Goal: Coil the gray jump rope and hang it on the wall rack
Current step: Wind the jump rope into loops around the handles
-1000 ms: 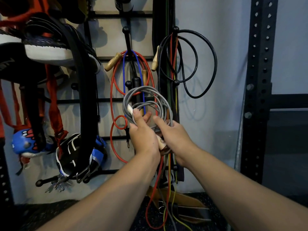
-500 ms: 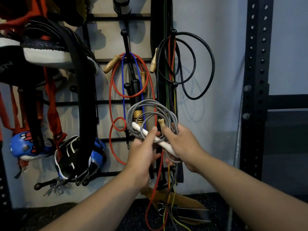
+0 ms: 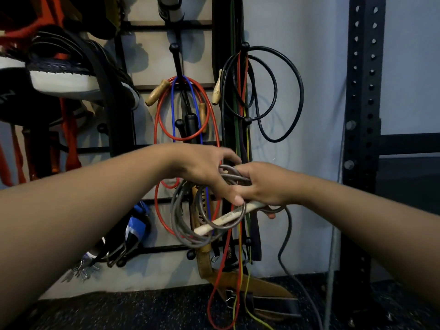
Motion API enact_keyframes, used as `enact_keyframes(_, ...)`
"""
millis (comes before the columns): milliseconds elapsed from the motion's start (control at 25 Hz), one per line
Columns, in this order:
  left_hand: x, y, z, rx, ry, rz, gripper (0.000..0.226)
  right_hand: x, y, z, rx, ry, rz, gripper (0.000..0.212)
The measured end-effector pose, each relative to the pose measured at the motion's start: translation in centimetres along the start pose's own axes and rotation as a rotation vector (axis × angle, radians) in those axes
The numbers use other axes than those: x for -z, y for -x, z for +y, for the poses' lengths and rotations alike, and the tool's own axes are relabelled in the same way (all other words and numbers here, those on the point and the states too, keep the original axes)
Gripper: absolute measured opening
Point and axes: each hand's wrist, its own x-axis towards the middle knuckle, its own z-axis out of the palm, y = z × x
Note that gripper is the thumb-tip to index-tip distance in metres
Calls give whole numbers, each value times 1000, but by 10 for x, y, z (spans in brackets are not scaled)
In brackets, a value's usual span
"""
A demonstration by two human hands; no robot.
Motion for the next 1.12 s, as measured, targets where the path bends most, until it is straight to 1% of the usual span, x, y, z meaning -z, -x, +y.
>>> enact_keyframes(80, -10, -12, -2, 15, 100, -105, 49, 5, -1, -1, 28, 70, -30, 10)
enact_keyframes(120, -17, -15, -5, 24, 134, -126, 36, 7, 0, -1, 31, 80, -36, 11)
enact_keyframes(160, -24, -15, -7, 41, 145, -117, 29, 8, 2, 0, 28, 75, -40, 15)
enact_keyframes(240, -32, -14, -11, 71, 174, -50, 31, 8, 6, 1, 26, 42, -32, 24)
enact_keyframes(320, -36, -13, -15, 71, 270, 2, 35, 9, 8, 3, 16, 5, -2, 33)
enact_keyframes(400, -36, -9, -18, 60, 335, 50, 33, 12, 9, 7, -26, -139, 25, 42)
enact_keyframes(520, -37, -1, -27, 33, 421, 151, 39, 20, 14, 13, -110, -382, 74, 46)
enact_keyframes(600, -40, 3, -35, -1, 549, 222, 39, 28, 17, 21, -143, -537, 92, 52)
enact_keyframes(680, -43, 5, -40, -51, 697, 288, 36, 33, 20, 31, -184, -644, 113, 67)
enact_keyframes(720, -45, 5, -41, -79, 786, 325, 34, 33, 21, 36, -222, -689, 135, 71)
enact_keyframes(760, -48, 4, -42, -107, 887, 367, 31, 30, 23, 40, -259, -730, 156, 70)
enact_keyframes(800, -51, 2, -41, -134, 991, 411, 27, 25, 25, 43, -286, -773, 169, 64)
enact_keyframes(880, -58, -6, -38, -167, 1152, 517, 26, 11, 26, 45, -316, -880, 159, 52)
enact_keyframes(920, -61, -11, -36, -170, 1217, 581, 29, 4, 26, 43, -322, -934, 139, 53)
enact_keyframes(1040, -67, -25, -28, -140, 1439, 807, 33, -15, 21, 28, -272, -1041, 91, 65)
enact_keyframes(1080, -68, -27, -25, -127, 1512, 882, 33, -22, 17, 20, -253, -1069, 118, 69)
enact_keyframes(1120, -69, -29, -21, -119, 1572, 945, 34, -30, 13, 11, -239, -1097, 181, 71)
